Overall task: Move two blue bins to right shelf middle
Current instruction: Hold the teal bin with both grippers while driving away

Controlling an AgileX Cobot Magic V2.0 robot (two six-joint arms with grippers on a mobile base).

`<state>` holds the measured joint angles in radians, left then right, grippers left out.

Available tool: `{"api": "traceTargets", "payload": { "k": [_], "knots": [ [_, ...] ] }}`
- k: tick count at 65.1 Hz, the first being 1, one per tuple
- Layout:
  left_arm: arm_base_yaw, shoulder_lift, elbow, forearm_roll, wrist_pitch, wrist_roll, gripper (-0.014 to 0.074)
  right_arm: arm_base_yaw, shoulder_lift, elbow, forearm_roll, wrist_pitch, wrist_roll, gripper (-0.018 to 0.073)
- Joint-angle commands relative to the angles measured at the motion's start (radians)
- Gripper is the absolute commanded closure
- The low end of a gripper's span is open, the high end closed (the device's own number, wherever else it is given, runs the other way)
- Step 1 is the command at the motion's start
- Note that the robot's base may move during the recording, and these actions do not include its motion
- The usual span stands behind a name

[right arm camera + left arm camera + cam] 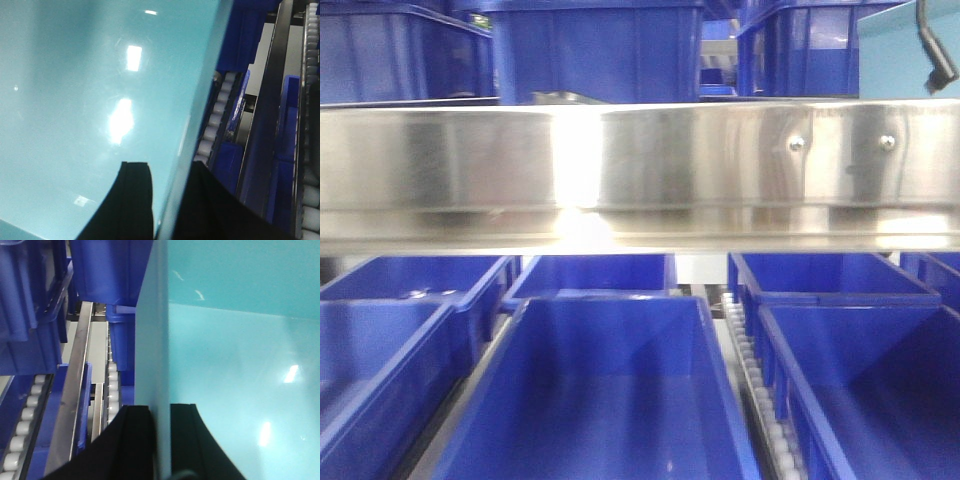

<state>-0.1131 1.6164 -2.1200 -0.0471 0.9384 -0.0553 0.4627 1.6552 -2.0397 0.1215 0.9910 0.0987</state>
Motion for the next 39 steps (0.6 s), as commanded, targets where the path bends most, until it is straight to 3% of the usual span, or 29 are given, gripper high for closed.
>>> {"api": "traceTargets", "payload": {
  "k": [1,39],
  "knots": [
    [-0.003,-0.013,-0.011,-0.031,-0.075,-0.008,0.0707,0.003,-0.01,-0.01,0.031,-0.034,-0.033,0.0711],
    [-0.003,-0.013,-0.011,-0.031,-0.075,-0.008,0.0707,0.003,-0.01,-0.01,0.031,-0.034,-0.033,0.0711]
  ]
}}
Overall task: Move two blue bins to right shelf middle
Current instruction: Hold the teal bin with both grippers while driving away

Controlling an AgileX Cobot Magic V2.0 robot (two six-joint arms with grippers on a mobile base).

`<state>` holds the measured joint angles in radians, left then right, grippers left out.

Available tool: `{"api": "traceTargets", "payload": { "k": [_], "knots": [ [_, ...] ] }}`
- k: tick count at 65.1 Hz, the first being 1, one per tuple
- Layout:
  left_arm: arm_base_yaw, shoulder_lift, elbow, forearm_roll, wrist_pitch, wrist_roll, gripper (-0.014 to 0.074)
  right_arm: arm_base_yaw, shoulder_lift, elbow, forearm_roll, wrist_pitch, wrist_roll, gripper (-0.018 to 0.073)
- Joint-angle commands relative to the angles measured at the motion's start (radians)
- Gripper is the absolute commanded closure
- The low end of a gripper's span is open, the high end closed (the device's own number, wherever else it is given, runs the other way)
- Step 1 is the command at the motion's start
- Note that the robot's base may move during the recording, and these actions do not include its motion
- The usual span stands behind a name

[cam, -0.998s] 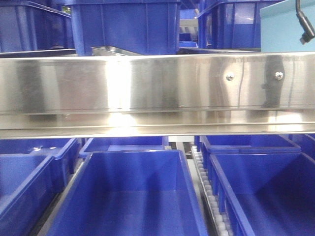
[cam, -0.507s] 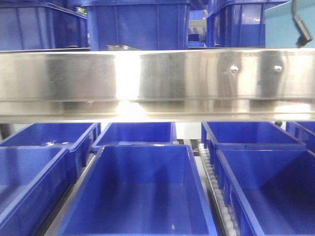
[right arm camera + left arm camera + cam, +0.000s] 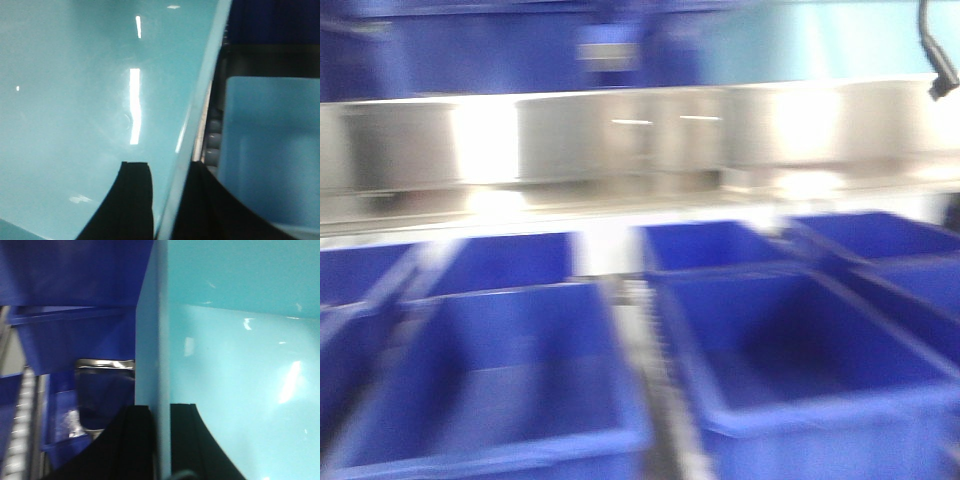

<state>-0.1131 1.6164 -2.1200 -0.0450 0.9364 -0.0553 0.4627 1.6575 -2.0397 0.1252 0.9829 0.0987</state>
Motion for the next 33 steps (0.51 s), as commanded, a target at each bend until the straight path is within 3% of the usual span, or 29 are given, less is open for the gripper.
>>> {"api": "traceTargets", "payload": {
  "k": [1,33],
  "knots": [
    [-0.003,-0.013,-0.011,-0.033,-0.073,-0.008,0.0707,0.003,-0.012,-0.01,0.027,-0.026,-0.033,0.0711],
    [-0.003,-0.013,-0.011,-0.033,-0.073,-0.008,0.0707,0.003,-0.012,-0.01,0.027,-0.028,-0.033,0.0711]
  ]
}}
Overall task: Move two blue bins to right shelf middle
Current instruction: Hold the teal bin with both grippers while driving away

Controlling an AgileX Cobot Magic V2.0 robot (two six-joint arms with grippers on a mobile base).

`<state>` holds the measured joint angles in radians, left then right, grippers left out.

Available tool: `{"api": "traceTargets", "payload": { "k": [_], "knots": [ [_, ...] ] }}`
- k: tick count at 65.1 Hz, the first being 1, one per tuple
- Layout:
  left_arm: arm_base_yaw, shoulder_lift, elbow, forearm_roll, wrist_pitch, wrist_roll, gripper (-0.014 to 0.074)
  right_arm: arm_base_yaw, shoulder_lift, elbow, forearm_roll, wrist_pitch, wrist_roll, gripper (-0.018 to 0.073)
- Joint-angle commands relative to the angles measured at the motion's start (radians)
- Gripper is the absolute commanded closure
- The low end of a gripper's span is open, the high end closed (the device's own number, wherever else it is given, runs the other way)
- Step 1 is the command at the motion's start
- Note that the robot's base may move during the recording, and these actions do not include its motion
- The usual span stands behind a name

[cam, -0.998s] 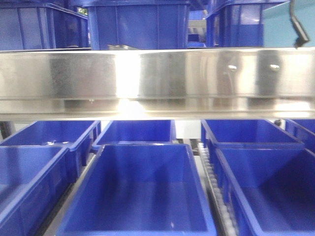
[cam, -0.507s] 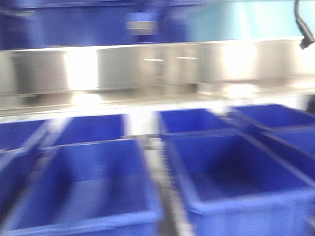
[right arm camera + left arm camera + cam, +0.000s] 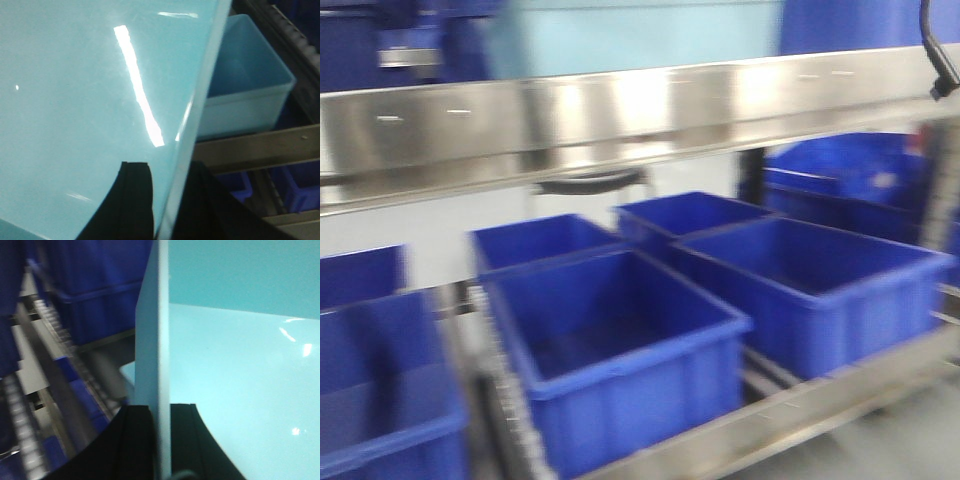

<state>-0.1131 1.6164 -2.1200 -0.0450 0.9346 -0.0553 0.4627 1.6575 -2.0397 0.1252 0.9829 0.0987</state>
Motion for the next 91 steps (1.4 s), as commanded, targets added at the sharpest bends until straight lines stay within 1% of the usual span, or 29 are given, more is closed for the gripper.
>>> {"api": "traceTargets", "payload": {
  "k": [1,91],
  "knots": [
    [-0.003,-0.013,-0.011,-0.033,-0.072,-0.008,0.0707,0.003,-0.012,-0.01,0.027,-0.028,-0.033,0.0711],
    [-0.003,-0.013,-0.011,-0.033,-0.072,-0.008,0.0707,0.003,-0.012,-0.01,0.027,-0.028,-0.033,0.0711]
  ]
}}
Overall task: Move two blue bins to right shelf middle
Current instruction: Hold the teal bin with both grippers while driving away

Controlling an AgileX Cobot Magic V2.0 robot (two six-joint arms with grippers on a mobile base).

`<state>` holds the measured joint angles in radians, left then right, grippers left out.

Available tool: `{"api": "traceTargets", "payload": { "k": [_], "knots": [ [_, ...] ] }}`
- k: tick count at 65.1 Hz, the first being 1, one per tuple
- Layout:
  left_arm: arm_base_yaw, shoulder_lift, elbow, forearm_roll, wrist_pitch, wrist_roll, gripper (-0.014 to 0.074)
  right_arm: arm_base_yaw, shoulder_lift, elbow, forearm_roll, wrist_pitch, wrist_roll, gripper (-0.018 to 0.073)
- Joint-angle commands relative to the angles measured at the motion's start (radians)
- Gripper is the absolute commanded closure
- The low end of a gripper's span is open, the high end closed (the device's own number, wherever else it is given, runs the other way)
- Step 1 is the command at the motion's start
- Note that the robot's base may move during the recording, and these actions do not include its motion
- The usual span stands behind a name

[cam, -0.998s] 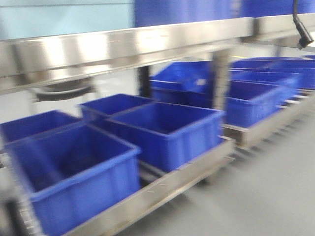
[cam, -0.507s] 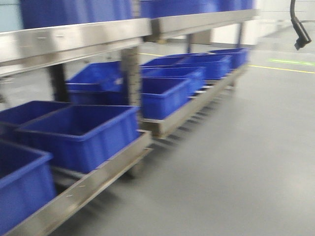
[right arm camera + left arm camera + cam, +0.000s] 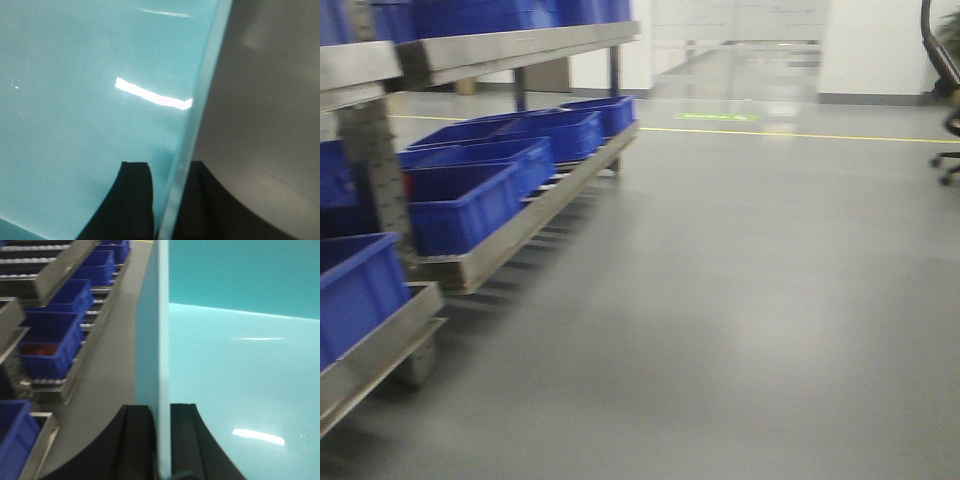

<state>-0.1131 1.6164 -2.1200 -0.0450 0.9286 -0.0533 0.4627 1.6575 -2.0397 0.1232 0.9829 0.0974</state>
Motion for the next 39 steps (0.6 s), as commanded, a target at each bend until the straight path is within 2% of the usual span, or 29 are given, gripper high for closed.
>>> {"api": "traceTargets", "payload": {
  "k": [1,39],
  "knots": [
    [-0.003,-0.013,-0.011,-0.033,-0.066,-0.01,0.0707,0.003,-0.012,-0.01,0.029,-0.028,-0.031,0.0711],
    [-0.003,-0.013,-0.011,-0.033,-0.066,-0.01,0.0707,0.003,-0.012,-0.01,0.029,-0.028,-0.031,0.0711]
  ]
}}
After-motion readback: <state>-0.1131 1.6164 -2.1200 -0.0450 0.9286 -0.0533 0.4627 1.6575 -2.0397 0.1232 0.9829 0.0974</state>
